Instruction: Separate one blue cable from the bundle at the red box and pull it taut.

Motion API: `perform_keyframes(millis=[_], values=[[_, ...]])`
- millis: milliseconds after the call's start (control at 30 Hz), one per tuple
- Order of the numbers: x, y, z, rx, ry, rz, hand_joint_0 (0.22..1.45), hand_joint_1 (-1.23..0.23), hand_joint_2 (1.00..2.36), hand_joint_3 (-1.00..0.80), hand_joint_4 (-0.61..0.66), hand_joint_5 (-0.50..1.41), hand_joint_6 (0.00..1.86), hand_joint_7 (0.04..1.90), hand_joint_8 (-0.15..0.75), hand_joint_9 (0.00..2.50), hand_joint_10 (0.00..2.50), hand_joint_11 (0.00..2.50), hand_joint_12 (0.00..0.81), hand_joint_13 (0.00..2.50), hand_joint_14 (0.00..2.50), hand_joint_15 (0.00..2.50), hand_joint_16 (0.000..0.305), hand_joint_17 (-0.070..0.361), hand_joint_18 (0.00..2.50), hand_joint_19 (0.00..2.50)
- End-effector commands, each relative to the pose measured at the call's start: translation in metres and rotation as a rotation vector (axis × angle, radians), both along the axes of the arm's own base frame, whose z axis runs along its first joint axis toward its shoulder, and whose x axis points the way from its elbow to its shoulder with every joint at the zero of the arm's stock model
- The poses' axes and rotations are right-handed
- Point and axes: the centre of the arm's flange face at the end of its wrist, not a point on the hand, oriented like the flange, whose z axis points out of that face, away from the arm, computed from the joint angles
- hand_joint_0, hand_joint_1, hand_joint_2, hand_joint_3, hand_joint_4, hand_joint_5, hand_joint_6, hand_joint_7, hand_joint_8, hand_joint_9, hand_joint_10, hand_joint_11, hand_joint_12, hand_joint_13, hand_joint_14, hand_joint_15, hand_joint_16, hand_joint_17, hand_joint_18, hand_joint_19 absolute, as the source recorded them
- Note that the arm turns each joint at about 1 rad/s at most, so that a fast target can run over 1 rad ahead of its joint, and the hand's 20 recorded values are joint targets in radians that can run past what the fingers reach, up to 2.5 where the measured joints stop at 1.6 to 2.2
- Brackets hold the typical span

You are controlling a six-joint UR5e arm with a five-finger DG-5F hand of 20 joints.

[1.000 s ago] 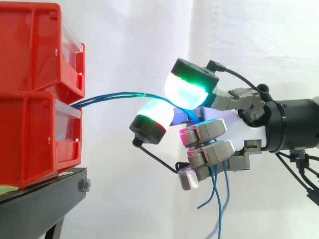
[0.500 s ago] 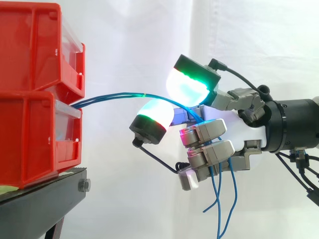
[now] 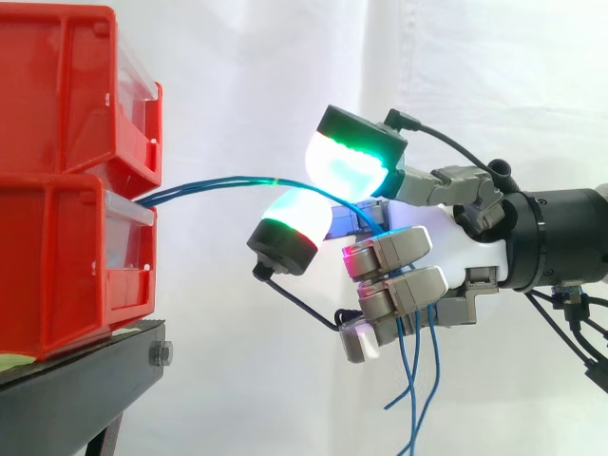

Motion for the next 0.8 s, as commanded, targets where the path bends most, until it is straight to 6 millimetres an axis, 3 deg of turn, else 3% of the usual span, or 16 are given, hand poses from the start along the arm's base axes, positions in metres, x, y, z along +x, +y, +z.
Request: perform_keyframes(millis=[0, 367, 767], values=[[-0.0001, 0.0, 0.001, 0.0, -0.001, 0.0, 0.6, -0.74, 1.02, -0.26, 0.01, -0.13, 0.81, 1.15, 0.261, 1.37, 0.01, 1.62, 0.302, 1.35, 0.01, 1.55, 0.044, 0.098, 0.86, 0.82], [0.0, 0.0, -0.0002, -0.001, 0.0, 0.0, 0.64, -0.82, 1.02, -0.25, -0.01, -0.15, 0.84, 1.1, 0.252, 1.34, 0.01, 1.63, 0.297, 1.35, 0.01, 1.54, 0.044, 0.099, 0.86, 0.8], [-0.0006, -0.0024, 0.001, 0.0, -0.001, -0.003, 0.73, -0.86, 1.01, -0.4, -0.06, -0.18, 0.88, 1.05, 0.263, 1.29, 0.01, 1.62, 0.309, 1.34, 0.02, 1.53, 0.043, 0.097, 0.87, 0.77]])
